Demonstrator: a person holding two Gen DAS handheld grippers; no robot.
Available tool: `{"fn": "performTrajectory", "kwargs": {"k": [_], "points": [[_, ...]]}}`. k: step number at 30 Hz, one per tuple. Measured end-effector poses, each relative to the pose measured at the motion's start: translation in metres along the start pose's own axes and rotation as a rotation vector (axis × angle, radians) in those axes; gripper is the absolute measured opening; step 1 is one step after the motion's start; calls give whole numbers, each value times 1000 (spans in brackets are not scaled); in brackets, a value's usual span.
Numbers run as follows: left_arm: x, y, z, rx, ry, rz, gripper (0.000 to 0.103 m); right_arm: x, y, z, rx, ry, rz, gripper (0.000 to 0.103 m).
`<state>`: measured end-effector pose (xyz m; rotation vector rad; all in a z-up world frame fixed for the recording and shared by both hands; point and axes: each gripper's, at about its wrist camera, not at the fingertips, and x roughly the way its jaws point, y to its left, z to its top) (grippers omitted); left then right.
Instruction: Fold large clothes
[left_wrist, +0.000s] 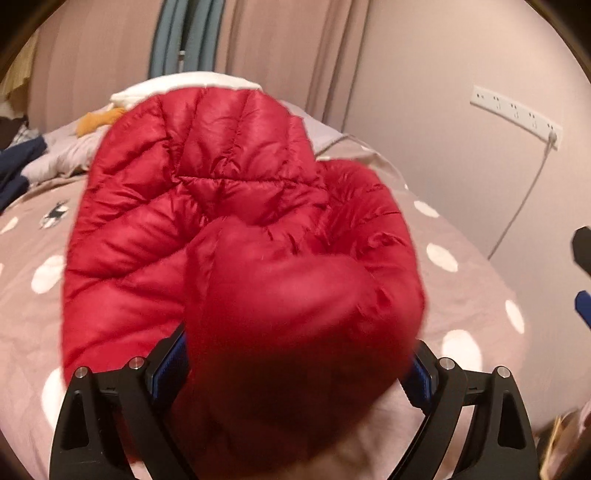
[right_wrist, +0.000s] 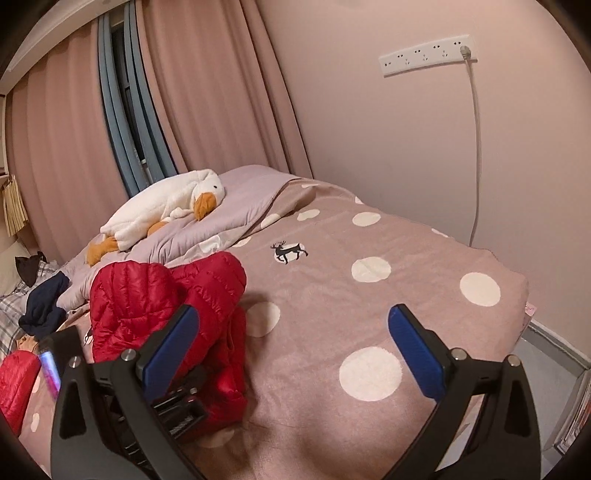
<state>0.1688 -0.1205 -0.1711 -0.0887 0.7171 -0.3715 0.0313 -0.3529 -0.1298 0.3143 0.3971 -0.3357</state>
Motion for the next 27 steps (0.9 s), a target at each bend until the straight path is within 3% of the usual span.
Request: {"fn": "performTrajectory", "kwargs": {"k": [6,9,14,18,23,27], "points": [[-37,-5,0,5,-34,126,93,-13,-5,1,18,-20,32,102],[-54,-5,1,2,-57,103,93,-13,-7,1,23,-11,49,102],[-85,-4,2,5,-152,140,93,-14,-9,1,33,-16,61,102],[-94,35,2,-136,-212,239,92,-10,-5,0,42,3,100,102],[-79,99,4,-316,-147,315,52,0,14,2,21,30,195,103],[-64,136,-1,-386,-83,449,47,9,37,15,33,13,349,103]]}}
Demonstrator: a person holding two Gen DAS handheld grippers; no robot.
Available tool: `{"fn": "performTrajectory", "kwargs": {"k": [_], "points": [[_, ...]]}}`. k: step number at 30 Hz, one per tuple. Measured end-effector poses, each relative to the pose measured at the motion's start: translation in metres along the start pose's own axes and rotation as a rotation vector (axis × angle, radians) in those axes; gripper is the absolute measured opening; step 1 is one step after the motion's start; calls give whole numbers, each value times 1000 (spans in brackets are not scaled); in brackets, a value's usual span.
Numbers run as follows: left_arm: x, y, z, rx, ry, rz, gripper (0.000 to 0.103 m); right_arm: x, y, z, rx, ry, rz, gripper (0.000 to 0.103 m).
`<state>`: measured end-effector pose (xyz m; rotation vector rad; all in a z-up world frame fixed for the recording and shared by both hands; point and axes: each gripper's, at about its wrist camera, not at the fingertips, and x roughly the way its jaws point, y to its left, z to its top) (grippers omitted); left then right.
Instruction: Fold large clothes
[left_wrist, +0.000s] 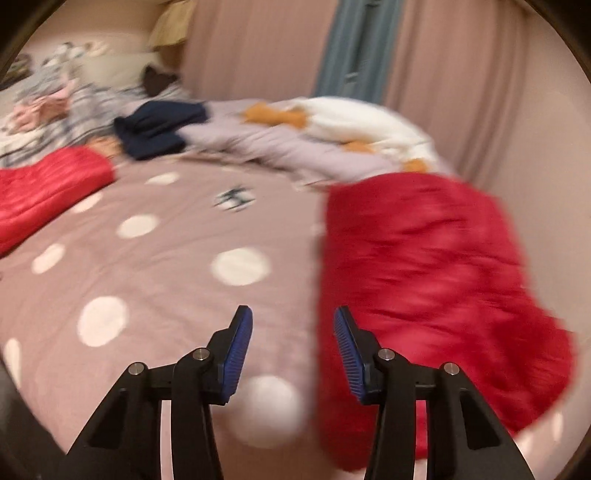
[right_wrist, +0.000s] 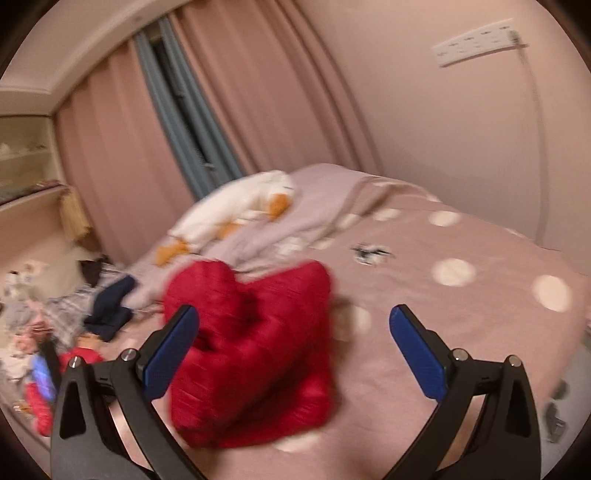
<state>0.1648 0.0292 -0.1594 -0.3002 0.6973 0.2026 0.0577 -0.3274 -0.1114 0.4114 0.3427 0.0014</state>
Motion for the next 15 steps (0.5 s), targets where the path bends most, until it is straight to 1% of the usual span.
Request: {"fn": "performTrajectory", "kwargs": {"k": [1,3,4,5,6,7,8,9,10,11,12,13,15], "points": [[11,6,0,-9,22,33,47,8,7,2,2,3,54,103],[23,12,-3,-27,65,42,47,30,21,1,-4,57,155,103],[24,14,-3,-40,76,30,47,44,28,-2,-5,103,221,100],[23,14,-3,-48,79,13,47,60,34,-6,5,157,283,93],[22,14,-4,-59,83,-24,47,77,41,-11,21,217,334,88],[20,13,-4,-72,87,-78,47,86,45,-15,27,246,360,79],[18,13,-3,-73,86,-93,47,97,51,-20,24,266,385,73],[15,9,-4,-58,80,-98,47,104,56,-24,-3,272,369,68],[14,6,-4,-39,74,-91,47,109,60,-28,-47,275,305,53],[12,2,-4,-18,69,-82,47,114,64,-34,-115,289,184,38],[12,-1,-5,4,67,-75,47,119,63,-38,-146,308,117,34],[12,-4,-8,21,75,-71,47,125,56,-42,-144,353,64,29],[14,-6,-10,23,100,-86,47,132,33,-45,-49,416,75,27]]}}
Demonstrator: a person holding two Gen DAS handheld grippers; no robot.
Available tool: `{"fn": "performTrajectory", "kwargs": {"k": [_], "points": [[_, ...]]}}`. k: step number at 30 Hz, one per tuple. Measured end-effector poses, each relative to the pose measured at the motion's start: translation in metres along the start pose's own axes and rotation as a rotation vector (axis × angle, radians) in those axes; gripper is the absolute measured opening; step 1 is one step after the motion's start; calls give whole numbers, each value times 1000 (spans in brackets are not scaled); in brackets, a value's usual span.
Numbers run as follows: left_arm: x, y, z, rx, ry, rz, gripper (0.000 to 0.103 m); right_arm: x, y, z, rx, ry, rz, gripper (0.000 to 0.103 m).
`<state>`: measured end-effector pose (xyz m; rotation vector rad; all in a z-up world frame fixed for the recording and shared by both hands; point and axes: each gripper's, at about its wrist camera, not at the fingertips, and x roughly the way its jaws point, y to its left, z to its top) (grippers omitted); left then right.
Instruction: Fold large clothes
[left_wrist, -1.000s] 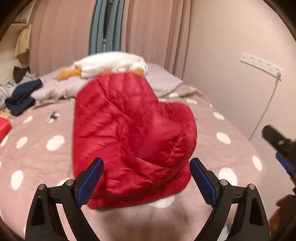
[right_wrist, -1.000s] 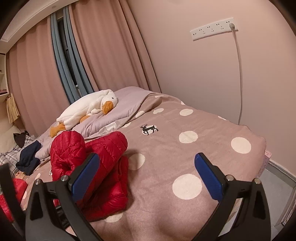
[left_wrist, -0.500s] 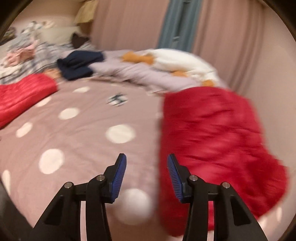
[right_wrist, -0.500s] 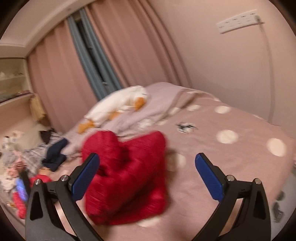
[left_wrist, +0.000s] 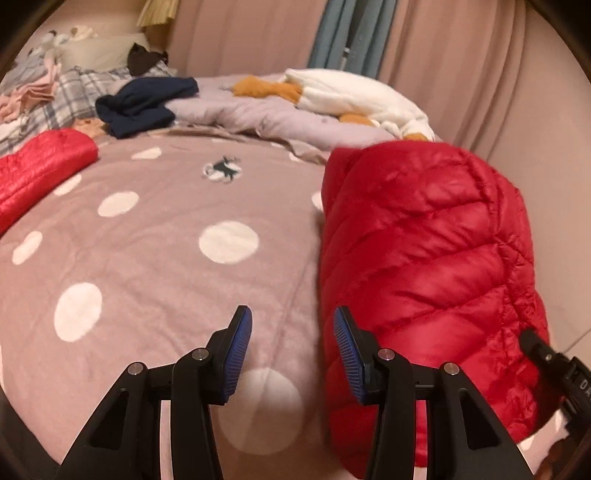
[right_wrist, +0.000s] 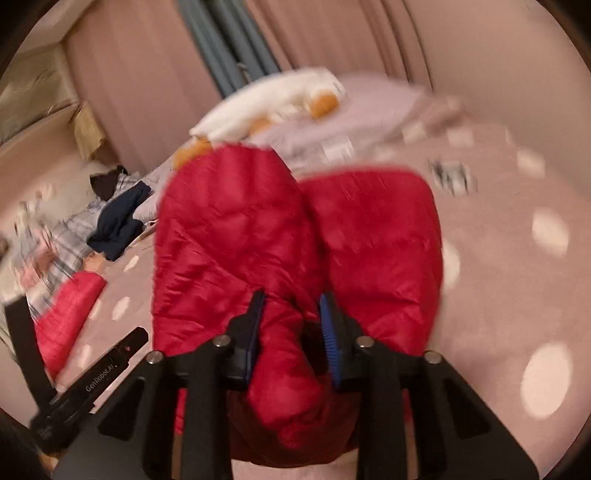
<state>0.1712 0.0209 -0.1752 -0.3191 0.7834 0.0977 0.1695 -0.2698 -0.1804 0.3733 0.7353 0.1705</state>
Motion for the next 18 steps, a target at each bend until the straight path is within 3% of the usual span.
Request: {"fn": "performTrajectory", "kwargs": {"k": [2,7,12,14,18], "points": [[2,-1,-3,-18,21,-25,47,3,-18,-6,48,17,11,24],[-3,-14,-10,23,-6,22,47,-1,-35,-29,71,26,-50,23],[1,-37,-21,72,14,-93,47,-17,-63,-39,120,21,-150,26],[3,-47,-26,96,-1,-86,47,-18,-74,-43,145,20,-194,28],[8,-63,-34,139,-45,-12,47,-15,-86,-52,178,29,-166,30]]}}
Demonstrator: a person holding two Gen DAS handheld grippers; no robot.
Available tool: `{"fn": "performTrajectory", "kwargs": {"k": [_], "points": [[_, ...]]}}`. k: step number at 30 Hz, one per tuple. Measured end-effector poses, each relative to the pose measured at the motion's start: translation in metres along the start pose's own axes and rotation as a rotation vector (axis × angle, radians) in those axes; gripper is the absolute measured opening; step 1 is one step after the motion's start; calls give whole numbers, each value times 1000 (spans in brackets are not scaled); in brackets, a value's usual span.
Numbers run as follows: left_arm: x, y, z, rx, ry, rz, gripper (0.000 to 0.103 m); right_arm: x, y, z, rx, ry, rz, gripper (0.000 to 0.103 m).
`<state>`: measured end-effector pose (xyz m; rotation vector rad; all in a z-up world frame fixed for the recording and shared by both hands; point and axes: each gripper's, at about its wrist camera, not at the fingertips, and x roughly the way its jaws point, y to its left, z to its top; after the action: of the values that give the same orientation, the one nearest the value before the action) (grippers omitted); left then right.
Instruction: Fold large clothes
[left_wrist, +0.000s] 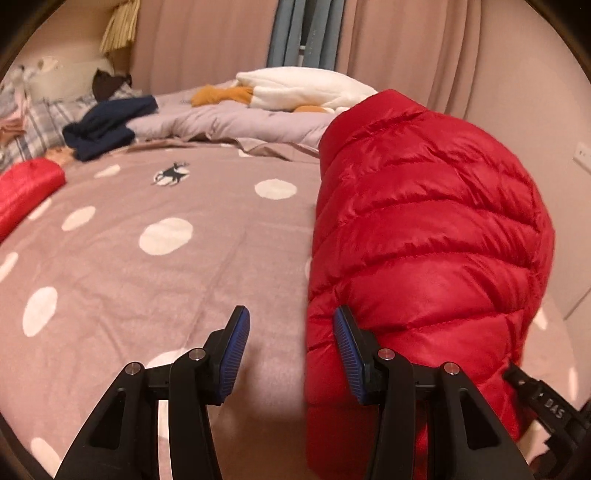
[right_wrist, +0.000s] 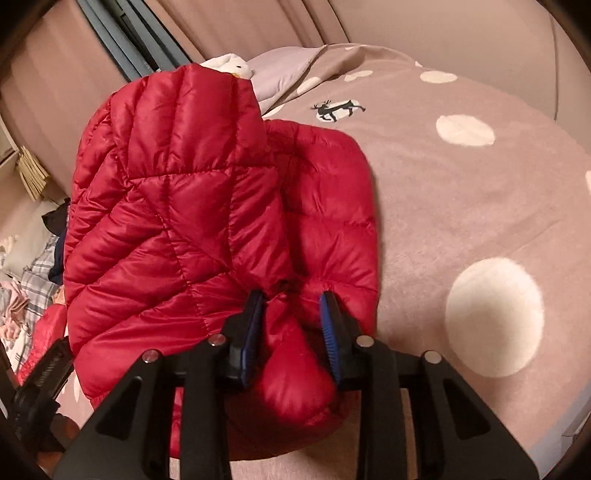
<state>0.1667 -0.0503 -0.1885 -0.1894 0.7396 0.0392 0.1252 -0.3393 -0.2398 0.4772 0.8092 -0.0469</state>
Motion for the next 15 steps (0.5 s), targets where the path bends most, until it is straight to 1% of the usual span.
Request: {"fn": "performTrajectory", "kwargs": {"k": [3,5,7,11,15], "points": [[7,-5,-3,6,8,28,47,2,9,1,-55,-15,-57,31],[7,-5,-3,-4,7,29,47,4,17,-1,-92,-25,-88,32],[7,-5,-3,-13,5,27,47,5,17,-2,-88,-23,-86,32],[12,-7,-3,10,10,27,47,6,14,1,-67,-7,-50,33],[15,-6,-4,-5,15,15,47,5,10,1,-59,-5,-34,33]]}}
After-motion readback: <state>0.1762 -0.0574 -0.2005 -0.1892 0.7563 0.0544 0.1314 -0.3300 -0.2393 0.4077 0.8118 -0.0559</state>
